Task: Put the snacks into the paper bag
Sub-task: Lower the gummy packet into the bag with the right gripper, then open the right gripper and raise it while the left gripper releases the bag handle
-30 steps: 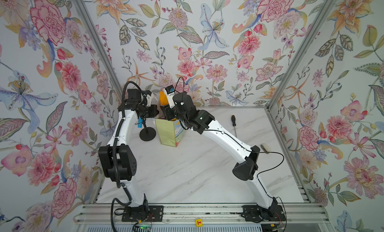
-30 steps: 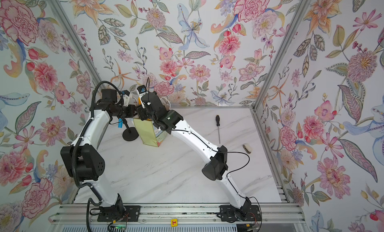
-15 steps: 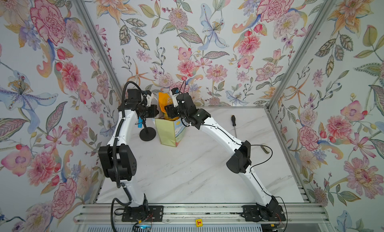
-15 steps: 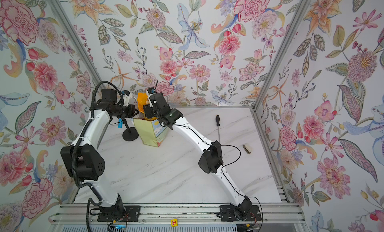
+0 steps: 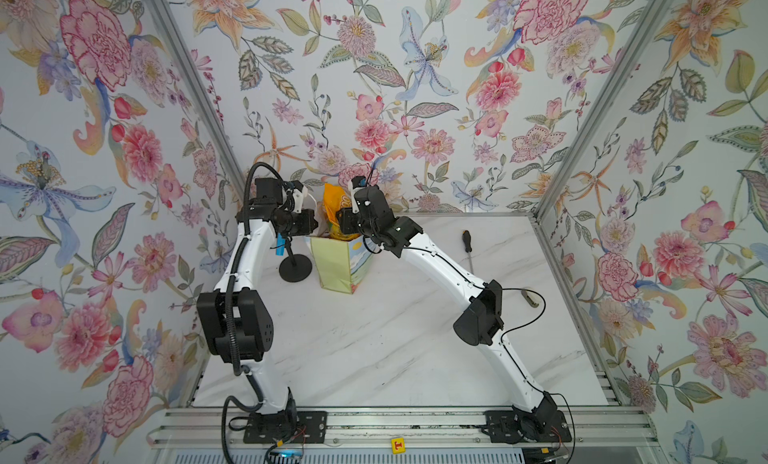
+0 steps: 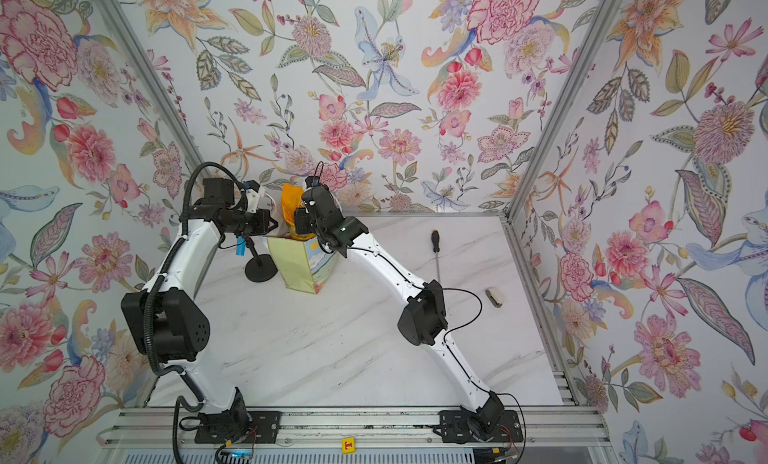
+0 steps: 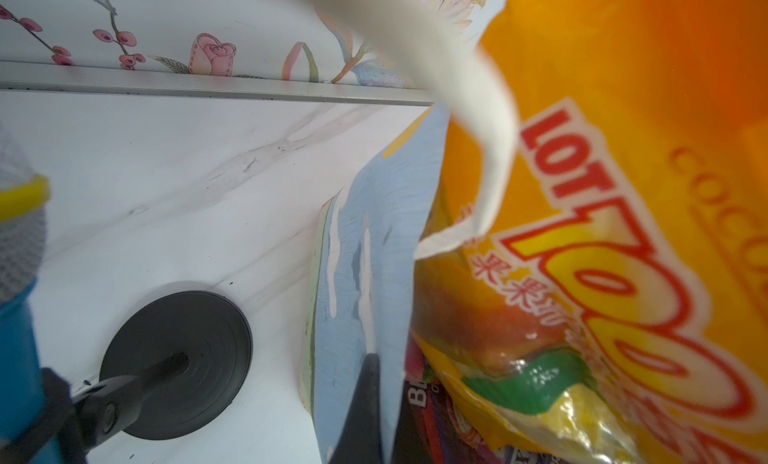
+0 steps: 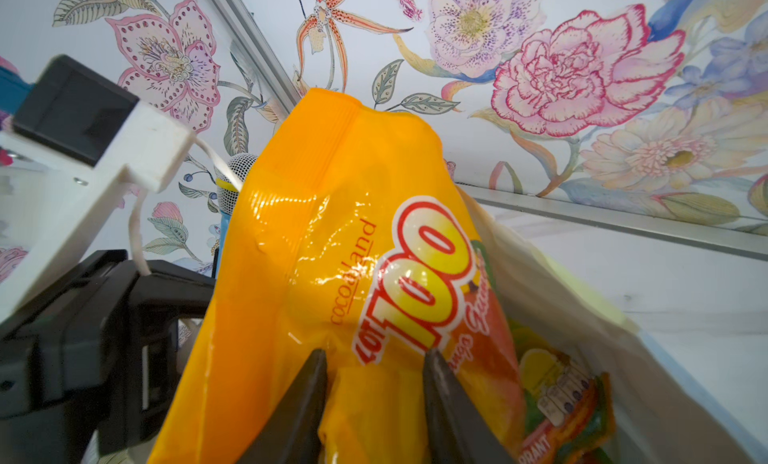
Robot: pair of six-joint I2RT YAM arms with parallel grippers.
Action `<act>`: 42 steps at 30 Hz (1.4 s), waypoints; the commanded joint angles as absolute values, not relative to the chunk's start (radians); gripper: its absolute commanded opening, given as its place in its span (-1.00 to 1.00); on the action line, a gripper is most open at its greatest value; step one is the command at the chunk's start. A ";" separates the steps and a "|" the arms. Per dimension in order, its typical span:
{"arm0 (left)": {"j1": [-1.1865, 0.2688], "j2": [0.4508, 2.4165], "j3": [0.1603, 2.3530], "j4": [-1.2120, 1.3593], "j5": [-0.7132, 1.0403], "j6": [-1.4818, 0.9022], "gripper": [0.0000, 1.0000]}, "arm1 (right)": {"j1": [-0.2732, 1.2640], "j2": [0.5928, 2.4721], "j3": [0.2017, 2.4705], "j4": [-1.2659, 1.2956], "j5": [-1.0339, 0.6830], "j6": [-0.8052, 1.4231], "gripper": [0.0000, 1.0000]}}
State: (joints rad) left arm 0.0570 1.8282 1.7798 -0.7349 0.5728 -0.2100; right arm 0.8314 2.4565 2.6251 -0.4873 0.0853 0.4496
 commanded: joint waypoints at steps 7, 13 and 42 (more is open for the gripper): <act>0.072 1.766 1.788 -0.680 0.618 -0.236 -0.55 | 0.828 2.392 2.638 -0.552 0.024 0.406 0.16; 0.071 1.757 1.792 -0.666 0.611 -0.246 -0.23 | 0.834 2.263 2.614 -0.497 0.004 0.368 0.41; 0.101 1.622 1.685 -0.532 0.665 -0.306 0.28 | 0.785 2.043 2.350 -0.437 -0.016 0.342 0.58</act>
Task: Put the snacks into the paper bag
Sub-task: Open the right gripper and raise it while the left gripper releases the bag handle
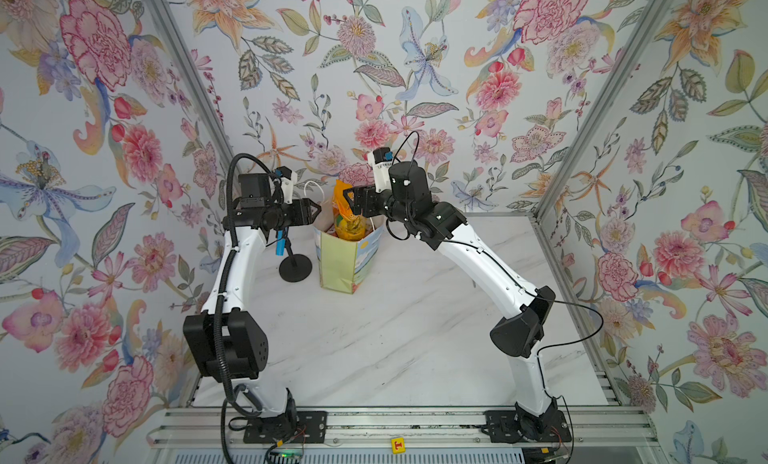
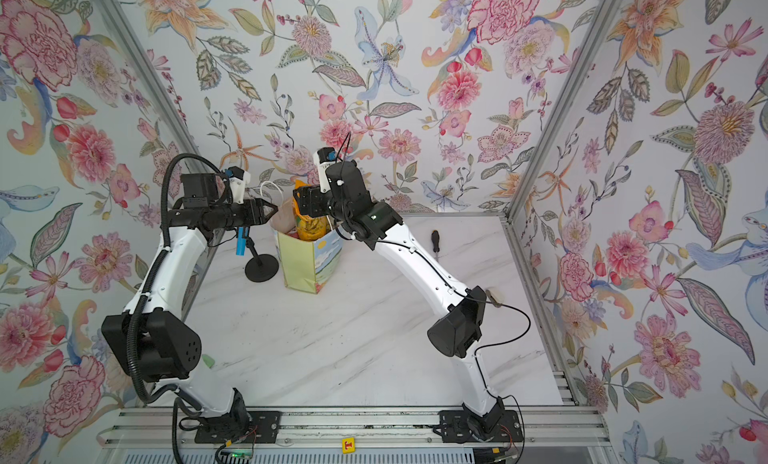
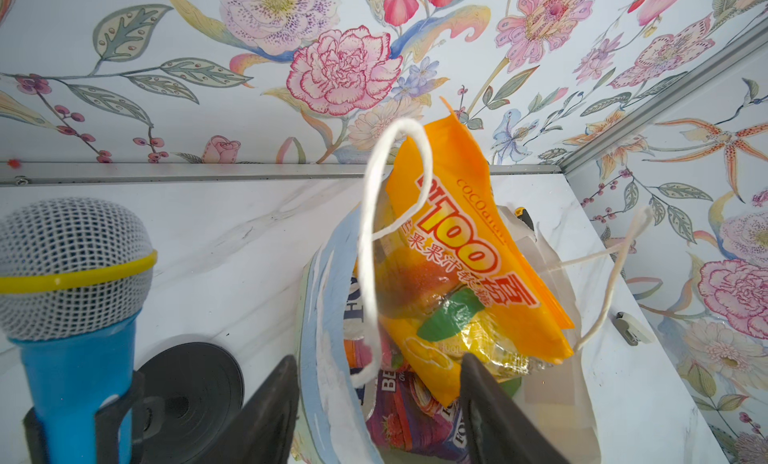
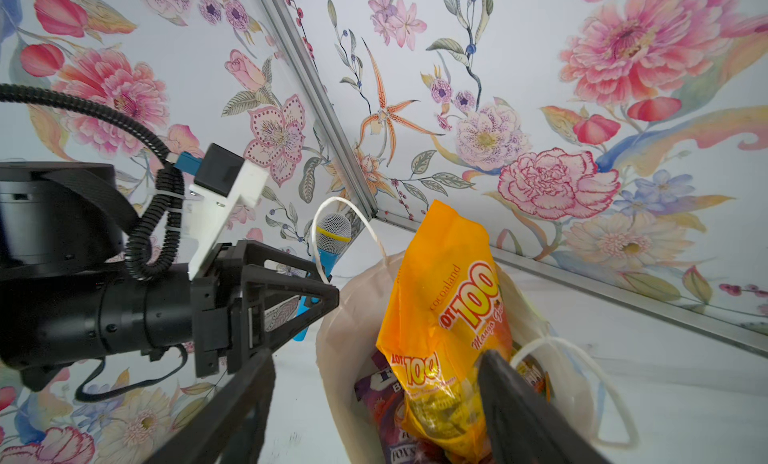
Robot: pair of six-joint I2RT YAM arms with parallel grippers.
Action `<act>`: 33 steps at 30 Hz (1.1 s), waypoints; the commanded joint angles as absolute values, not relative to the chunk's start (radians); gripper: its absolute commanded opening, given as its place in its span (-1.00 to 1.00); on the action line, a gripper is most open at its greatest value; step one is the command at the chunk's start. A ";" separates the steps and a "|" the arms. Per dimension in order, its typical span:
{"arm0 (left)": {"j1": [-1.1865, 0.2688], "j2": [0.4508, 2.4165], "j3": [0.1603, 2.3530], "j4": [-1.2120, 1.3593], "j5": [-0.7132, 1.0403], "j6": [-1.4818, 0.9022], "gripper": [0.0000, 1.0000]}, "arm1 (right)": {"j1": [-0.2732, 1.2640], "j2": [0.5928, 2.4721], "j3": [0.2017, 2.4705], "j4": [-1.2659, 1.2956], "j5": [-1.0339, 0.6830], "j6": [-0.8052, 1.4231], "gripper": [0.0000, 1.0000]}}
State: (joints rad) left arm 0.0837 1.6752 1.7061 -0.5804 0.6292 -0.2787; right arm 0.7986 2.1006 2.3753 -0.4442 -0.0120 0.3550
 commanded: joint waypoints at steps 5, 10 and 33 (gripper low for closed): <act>0.130 1.532 1.596 -0.409 0.706 -0.362 0.34 | 0.772 1.996 2.280 -0.419 0.003 0.326 0.59; 0.163 1.439 1.485 -0.238 0.766 -0.423 0.44 | 0.754 1.949 2.204 -0.396 0.021 0.321 0.59; 0.268 1.244 1.218 0.068 0.727 -0.563 0.59 | 0.616 1.821 1.710 -0.159 -0.117 0.439 0.66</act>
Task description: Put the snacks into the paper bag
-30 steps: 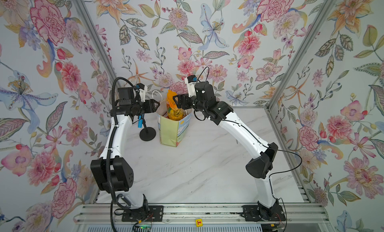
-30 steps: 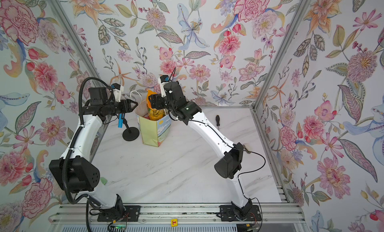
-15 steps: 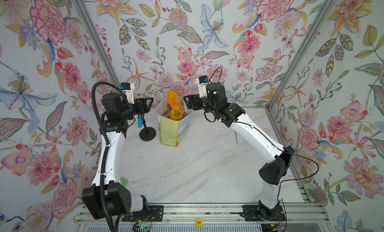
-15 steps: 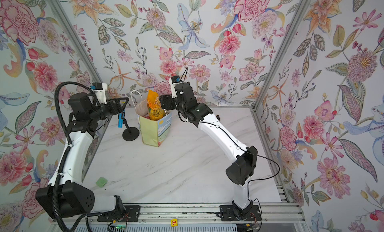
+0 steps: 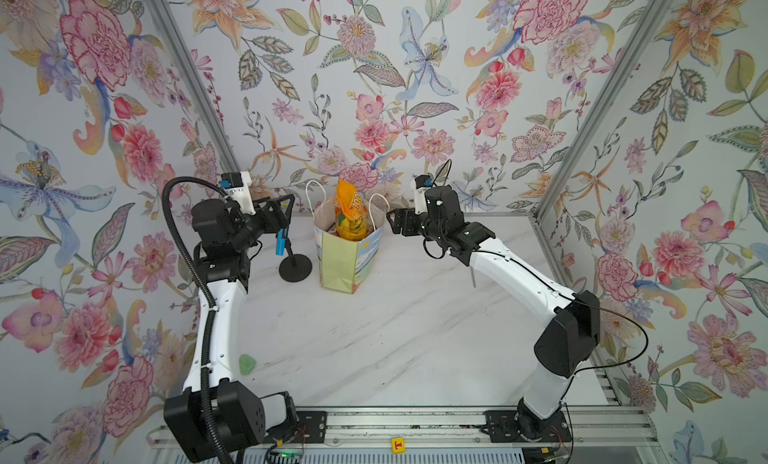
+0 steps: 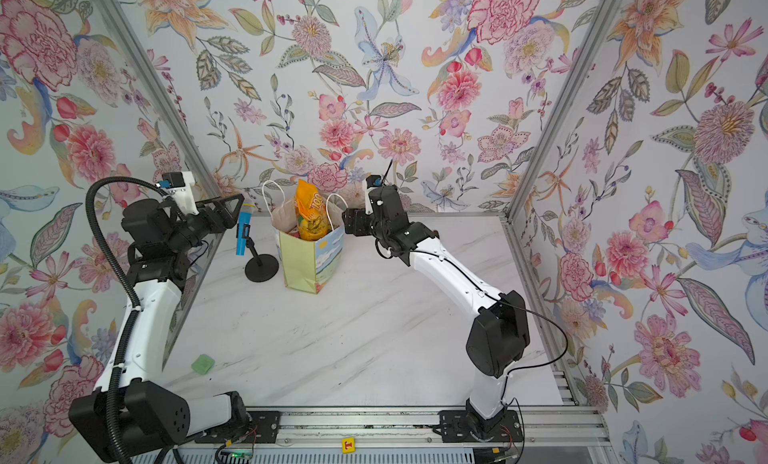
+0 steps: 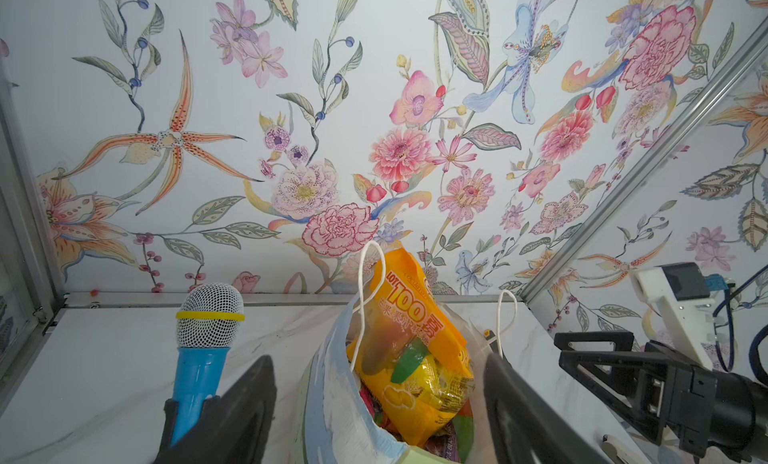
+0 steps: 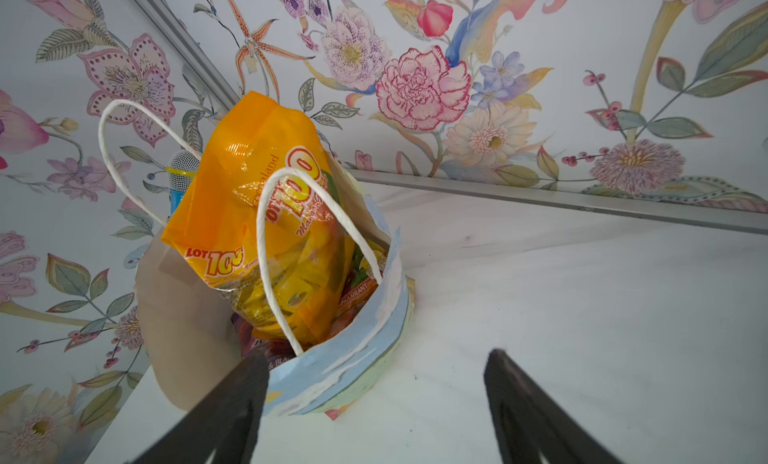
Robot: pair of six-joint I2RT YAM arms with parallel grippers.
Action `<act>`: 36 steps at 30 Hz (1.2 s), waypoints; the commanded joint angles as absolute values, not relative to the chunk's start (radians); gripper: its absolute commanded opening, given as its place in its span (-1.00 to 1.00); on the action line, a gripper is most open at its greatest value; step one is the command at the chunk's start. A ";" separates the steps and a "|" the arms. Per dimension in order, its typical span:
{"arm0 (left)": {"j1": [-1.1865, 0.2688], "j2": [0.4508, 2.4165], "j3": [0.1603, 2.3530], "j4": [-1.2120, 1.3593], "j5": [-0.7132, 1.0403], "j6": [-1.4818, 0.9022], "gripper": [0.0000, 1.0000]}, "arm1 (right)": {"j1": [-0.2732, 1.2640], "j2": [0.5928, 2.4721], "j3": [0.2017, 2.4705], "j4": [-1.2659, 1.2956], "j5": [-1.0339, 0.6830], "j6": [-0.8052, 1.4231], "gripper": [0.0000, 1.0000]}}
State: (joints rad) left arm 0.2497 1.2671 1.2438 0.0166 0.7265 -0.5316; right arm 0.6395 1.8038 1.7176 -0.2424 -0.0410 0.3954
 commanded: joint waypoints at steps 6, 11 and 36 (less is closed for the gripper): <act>0.300 1.209 1.138 0.148 0.726 -0.618 0.59 | 0.615 1.902 1.704 -0.082 -0.245 0.491 0.64; 0.316 1.173 1.085 0.177 0.710 -0.620 0.59 | 0.623 1.938 1.681 -0.016 -0.289 0.525 0.64; 0.363 1.142 1.005 0.247 0.736 -0.662 0.60 | 0.721 2.161 1.925 0.019 -0.460 0.561 0.62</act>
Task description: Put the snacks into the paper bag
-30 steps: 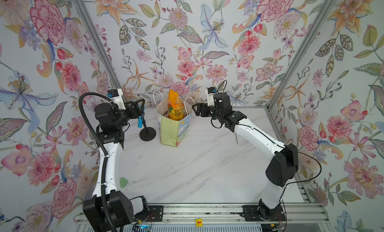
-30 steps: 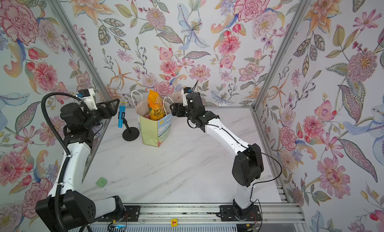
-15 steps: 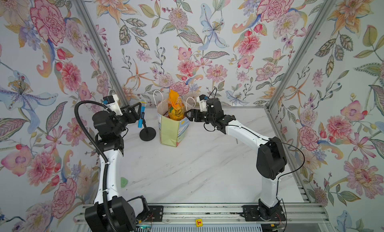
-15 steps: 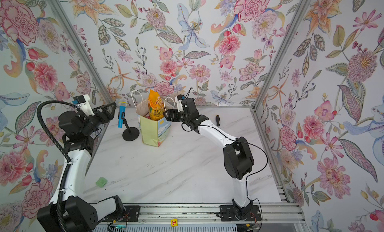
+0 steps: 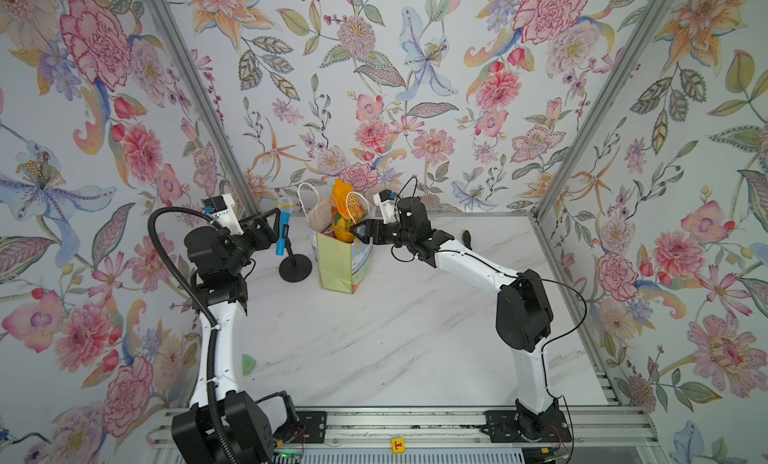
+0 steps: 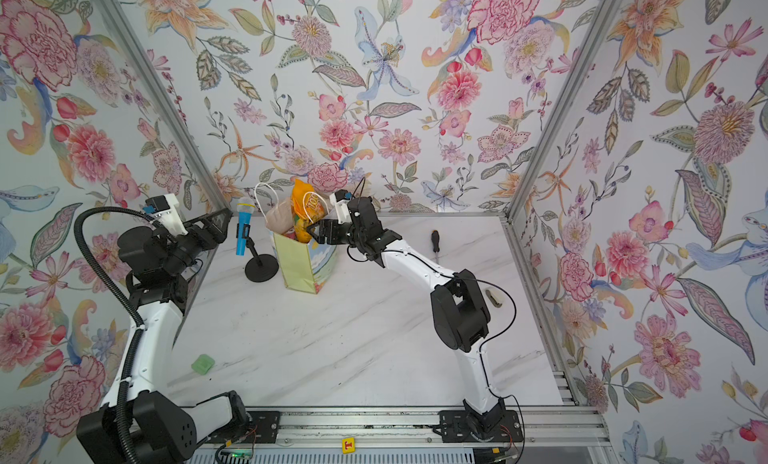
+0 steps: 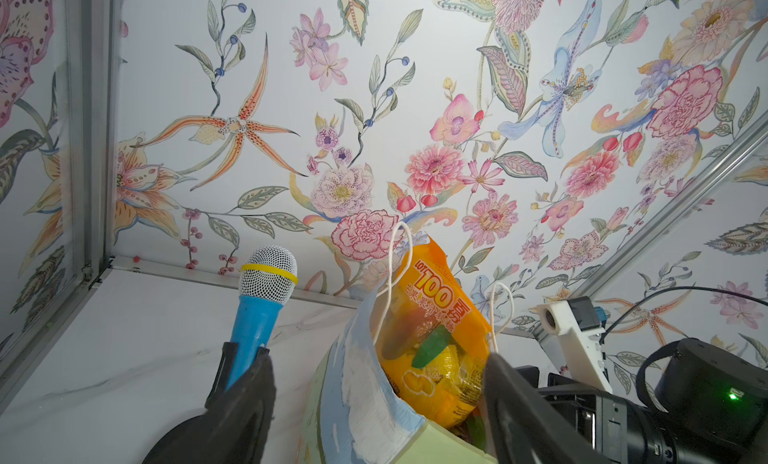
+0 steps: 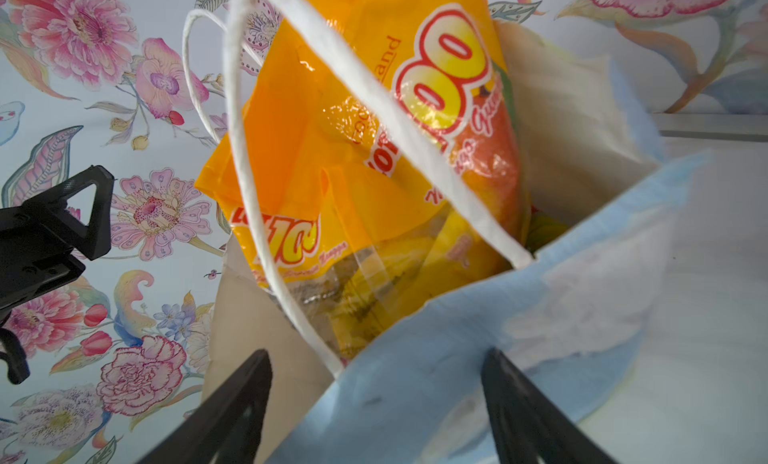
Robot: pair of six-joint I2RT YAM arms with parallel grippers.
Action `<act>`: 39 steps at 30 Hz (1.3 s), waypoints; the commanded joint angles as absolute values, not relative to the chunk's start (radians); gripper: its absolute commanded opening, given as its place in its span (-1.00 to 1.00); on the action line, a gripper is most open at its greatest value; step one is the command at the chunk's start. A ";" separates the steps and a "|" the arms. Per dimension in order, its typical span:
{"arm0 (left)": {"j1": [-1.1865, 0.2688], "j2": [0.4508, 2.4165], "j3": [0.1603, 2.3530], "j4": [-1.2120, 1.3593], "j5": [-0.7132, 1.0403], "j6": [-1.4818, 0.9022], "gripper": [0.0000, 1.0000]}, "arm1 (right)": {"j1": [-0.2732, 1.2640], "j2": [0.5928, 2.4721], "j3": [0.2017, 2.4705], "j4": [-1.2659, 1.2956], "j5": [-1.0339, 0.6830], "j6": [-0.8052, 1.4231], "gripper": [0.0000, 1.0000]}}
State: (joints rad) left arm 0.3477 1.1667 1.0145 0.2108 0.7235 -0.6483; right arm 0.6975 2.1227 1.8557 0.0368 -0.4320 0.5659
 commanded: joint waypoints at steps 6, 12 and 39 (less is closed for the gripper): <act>0.380 1.136 0.994 0.252 0.745 -0.665 0.60 | 0.736 2.239 1.994 -0.011 -0.443 0.580 0.62; 0.393 1.131 0.979 0.265 0.755 -0.674 0.60 | 0.734 2.278 2.028 -0.016 -0.431 0.588 0.62; 0.406 1.134 0.960 0.310 0.773 -0.716 0.61 | 0.683 1.978 1.689 0.037 -0.330 0.521 0.62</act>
